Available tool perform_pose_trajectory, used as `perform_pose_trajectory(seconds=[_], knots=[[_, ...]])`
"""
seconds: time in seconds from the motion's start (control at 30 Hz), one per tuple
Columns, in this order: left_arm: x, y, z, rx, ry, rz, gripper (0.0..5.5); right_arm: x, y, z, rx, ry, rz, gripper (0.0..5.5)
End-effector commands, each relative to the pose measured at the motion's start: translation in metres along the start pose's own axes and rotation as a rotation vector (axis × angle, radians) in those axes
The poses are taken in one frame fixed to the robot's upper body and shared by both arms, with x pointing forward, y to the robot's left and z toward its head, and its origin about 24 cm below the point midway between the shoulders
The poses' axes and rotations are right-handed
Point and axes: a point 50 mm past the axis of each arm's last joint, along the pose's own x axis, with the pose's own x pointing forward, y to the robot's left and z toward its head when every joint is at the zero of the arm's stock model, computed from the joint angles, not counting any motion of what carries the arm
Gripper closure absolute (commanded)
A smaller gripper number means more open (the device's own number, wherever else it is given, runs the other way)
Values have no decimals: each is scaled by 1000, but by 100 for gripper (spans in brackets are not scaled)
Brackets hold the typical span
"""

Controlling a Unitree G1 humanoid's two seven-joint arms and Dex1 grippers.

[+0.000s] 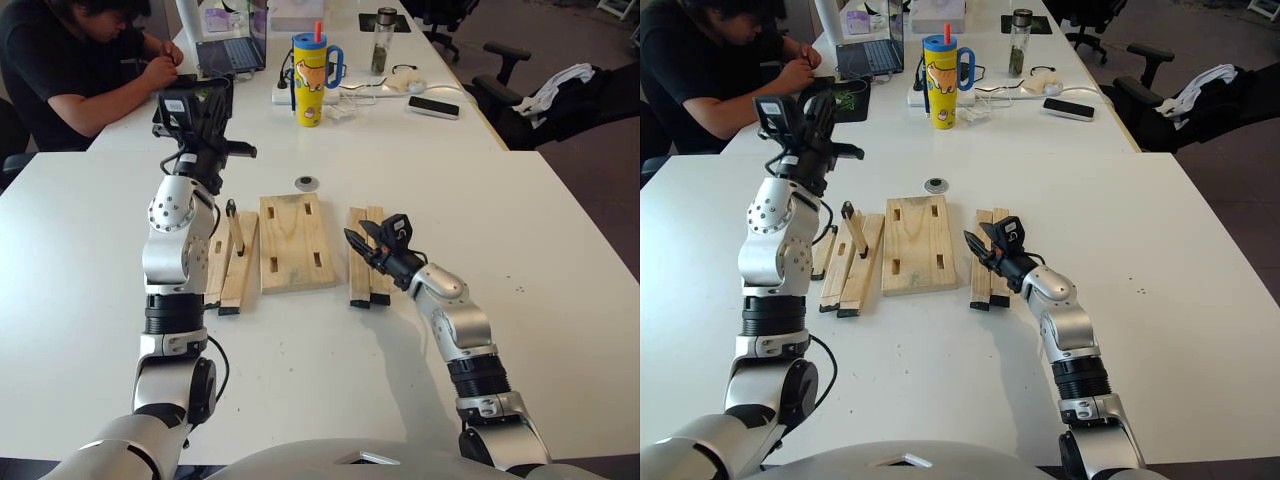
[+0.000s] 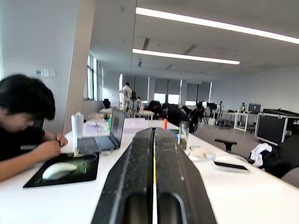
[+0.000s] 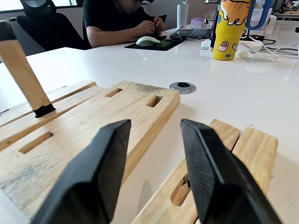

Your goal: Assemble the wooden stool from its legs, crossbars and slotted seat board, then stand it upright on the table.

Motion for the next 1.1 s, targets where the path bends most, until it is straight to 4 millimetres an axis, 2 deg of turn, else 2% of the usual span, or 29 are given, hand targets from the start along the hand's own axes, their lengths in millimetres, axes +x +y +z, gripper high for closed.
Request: perform_pose_trajectory(seconds=[0.03, 0.1, 0.17, 0.2, 0.4, 0.5, 0.67, 0.77, 0.83, 0.87, 0.9, 0.93, 0.97, 1.0, 1.03, 1.1], knots=[[-29, 9, -66, 18, 344, 60, 547, 4, 2, 4, -12, -11, 8, 351], [-57, 5, -105, 13, 550, 43, 547, 3, 3, 4, -8, -9, 8, 351], [-74, 5, -122, 11, 655, 51, 547, 4, 3, 3, -5, -5, 8, 351], [-76, 7, -122, 0, 657, 73, 547, 4, 3, 3, -4, -4, 8, 351], [-53, 9, -101, 33, 553, 66, 547, 3, 6, 0, -2, 3, 6, 351], [-45, 10, -85, 43, 459, 81, 547, 3, 5, 0, 0, 1, 4, 351], [-17, 5, -29, 40, 131, 65, 547, 3, 4, 0, 1, -3, -2, 351], [-2, -4, 15, 67, -81, 19, 547, 3, 4, -1, 3, -5, -5, 351], [3, -8, 31, 74, -151, 4, 547, 3, 4, -1, 4, -6, -4, 351], [4, -9, 33, 78, -151, -4, 547, 4, 5, -1, 4, -6, -3, 351], [5, -10, 28, 83, -119, -6, 547, 4, 5, -1, 4, -7, -5, 351], [5, -9, 14, 90, -38, -5, 547, 4, 5, -1, 5, -7, -6, 351], [0, -7, -9, 93, 85, 7, 547, 4, 6, -1, 5, -7, -5, 351], [-13, -1, -36, 86, 220, 45, 547, 5, 7, 0, 4, -8, 0, 351], [-33, -2, -72, 73, 411, 34, 547, 5, 8, 0, 5, -9, 4, 351], [-70, -5, -116, 48, 648, 28, 547, 6, 8, 0, 6, -10, 7, 351]])
